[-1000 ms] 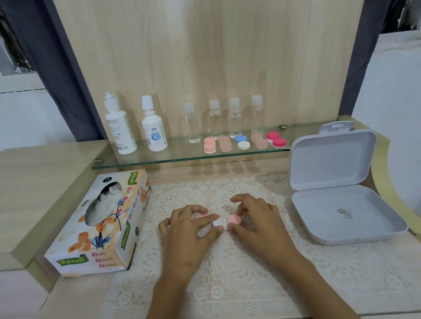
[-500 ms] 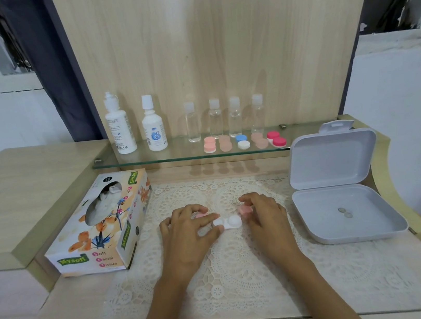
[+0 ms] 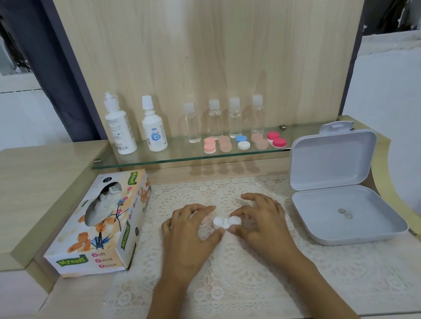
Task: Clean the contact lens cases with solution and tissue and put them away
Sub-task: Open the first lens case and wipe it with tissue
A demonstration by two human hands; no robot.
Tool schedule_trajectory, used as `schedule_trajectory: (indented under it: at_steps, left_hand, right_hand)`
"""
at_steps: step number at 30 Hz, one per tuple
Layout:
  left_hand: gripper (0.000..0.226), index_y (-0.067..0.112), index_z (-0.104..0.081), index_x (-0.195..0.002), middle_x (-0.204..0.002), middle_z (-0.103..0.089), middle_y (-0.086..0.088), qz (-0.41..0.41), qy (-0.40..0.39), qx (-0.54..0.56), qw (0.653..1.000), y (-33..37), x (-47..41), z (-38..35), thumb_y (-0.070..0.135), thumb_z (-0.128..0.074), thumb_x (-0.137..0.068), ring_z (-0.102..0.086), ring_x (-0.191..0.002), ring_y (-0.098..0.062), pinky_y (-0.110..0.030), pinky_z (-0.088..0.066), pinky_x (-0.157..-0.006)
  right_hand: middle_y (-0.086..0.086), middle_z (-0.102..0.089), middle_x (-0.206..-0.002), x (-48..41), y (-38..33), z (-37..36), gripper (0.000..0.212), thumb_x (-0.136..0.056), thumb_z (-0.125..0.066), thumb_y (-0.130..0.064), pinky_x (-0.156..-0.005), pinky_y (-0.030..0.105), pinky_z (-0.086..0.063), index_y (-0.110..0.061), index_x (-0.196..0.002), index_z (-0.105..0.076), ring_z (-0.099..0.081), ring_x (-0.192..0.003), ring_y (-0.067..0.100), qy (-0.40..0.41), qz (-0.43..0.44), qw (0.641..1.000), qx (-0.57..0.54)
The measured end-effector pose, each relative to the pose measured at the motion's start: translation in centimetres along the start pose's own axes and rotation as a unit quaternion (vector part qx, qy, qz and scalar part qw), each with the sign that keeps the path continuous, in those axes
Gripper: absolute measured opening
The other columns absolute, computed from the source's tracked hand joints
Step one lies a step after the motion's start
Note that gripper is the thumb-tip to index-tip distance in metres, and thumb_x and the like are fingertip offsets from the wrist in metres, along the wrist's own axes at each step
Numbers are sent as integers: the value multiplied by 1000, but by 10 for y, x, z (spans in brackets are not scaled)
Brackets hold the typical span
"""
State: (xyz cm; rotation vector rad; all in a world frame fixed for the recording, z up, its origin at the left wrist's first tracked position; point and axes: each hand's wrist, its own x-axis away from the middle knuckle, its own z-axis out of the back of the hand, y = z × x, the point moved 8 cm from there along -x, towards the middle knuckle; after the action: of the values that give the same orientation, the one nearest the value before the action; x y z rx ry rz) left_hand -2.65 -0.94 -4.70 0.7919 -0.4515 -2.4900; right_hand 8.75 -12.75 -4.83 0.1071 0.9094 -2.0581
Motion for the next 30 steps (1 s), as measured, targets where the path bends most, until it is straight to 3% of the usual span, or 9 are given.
schedule_trajectory:
  at_steps: [3, 6, 11, 13, 14, 15, 17, 25, 30]
  left_hand:
    - [81, 36, -41, -137, -133, -42, 18, 12, -7, -9, 1000, -1, 1, 0, 70, -33, -65, -36, -126, -6, -29, -21, -103]
    - [97, 22, -23, -148, -152, -26, 8, 27, -57, -54, 997, -3, 2, -9, 71, -17, -64, -19, -140, -9, -33, -9, -115]
    - [103, 20, -6, -151, -158, -4, 7, 47, -129, -112, 984, -7, 4, -22, 71, 2, -62, 3, -143, -5, -35, 6, -117]
    - [103, 20, -4, -151, -158, -2, 8, 49, -132, -112, 984, -6, 4, -23, 71, 3, -62, 4, -143, -4, -35, 8, -117]
    - [102, 20, -4, -151, -158, -2, 8, 49, -134, -112, 983, -6, 4, -23, 71, 3, -62, 4, -143, -4, -34, 8, -117]
    - [102, 20, -3, -151, -158, -2, 8, 49, -135, -114, 983, -6, 4, -23, 71, 3, -62, 4, -143, -4, -34, 8, -117]
    - [101, 20, -3, -151, -158, -2, 7, 48, -133, -118, 983, -6, 5, -23, 71, 4, -63, 4, -143, -4, -35, 8, -117]
    - [100, 21, -4, -151, -158, -2, 8, 47, -133, -109, 984, -7, 5, -23, 71, 3, -64, 4, -143, -4, -34, 10, -116]
    - [101, 22, -6, -151, -157, -2, 9, 47, -132, -108, 984, -9, 5, -22, 72, 3, -64, 3, -143, -3, -33, 10, -115]
  right_hand:
    - [-12, -43, -138, 0, 1, -1, 25, -79, -72, -39, -114, 47, -11, -31, -102, -70, -27, -135, 9, 0, 0, 1000, 3]
    - [-10, -46, -136, 0, -1, 2, 23, -79, -72, -37, -114, 48, -15, -28, -100, -71, -29, -132, 10, 11, 6, 1000, -3]
    - [-7, -50, -128, 1, 2, 3, 22, -77, -75, -25, -107, 49, -32, -20, -98, -72, -36, -124, 11, 16, -2, 998, -66]
    - [-8, -49, -126, 1, 2, 3, 23, -77, -75, -20, -102, 38, -41, -17, -100, -72, -38, -123, 12, 11, -6, 996, -91]
    - [-8, -48, -126, 1, 0, 4, 23, -78, -74, -18, -99, 25, -42, -15, -101, -72, -39, -122, 12, 12, -6, 995, -94]
    - [-7, -49, -126, 1, -2, 7, 22, -79, -74, -15, -93, 10, -38, -13, -101, -72, -41, -120, 11, 13, -7, 995, -98]
    - [-6, -50, -124, 0, -5, 15, 20, -79, -74, -13, -81, -4, -29, -10, -99, -71, -44, -114, 8, 14, -10, 993, -114]
    - [-10, -58, -112, 7, -7, 65, 19, -77, -77, -24, -84, 4, -30, -17, -94, -72, -51, -105, 4, 38, -1, 992, -122]
    - [-11, -66, -94, 16, 23, 113, 15, -76, -78, -23, -75, 7, -37, -22, -89, -70, -59, -91, 4, 75, -18, 993, -93]
